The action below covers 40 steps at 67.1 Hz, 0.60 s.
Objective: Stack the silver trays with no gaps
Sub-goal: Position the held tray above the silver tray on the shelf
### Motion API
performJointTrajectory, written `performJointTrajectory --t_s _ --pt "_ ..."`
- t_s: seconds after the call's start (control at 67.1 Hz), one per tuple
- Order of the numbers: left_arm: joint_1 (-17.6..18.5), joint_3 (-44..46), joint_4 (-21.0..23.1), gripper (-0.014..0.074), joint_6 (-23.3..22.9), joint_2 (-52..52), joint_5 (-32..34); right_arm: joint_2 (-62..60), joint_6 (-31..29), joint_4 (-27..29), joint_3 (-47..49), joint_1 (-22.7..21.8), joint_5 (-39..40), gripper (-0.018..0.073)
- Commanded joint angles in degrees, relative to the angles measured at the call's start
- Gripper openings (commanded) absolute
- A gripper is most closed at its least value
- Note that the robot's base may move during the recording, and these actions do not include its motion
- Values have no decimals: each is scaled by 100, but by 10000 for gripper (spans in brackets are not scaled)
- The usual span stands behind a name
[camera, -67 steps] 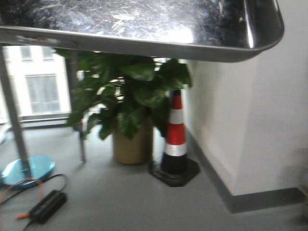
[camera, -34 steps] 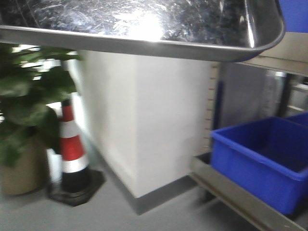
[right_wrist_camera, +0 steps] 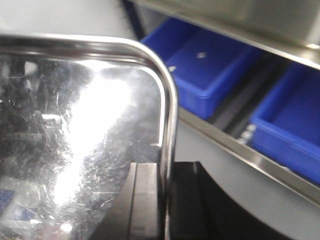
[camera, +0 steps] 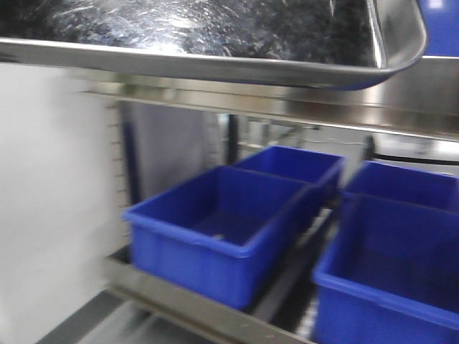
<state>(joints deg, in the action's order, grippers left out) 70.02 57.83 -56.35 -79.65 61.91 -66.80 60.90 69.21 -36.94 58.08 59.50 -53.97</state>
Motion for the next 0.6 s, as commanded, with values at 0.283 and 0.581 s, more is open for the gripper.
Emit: performJointTrajectory --t_s 0.283,0.581 --pt "32 22 -105 -15 -29 20 485 -33 -18 -39 26 22 741 -3" --pt "32 22 -105 -15 -29 20 485 -33 -18 -39 26 22 741 -3"
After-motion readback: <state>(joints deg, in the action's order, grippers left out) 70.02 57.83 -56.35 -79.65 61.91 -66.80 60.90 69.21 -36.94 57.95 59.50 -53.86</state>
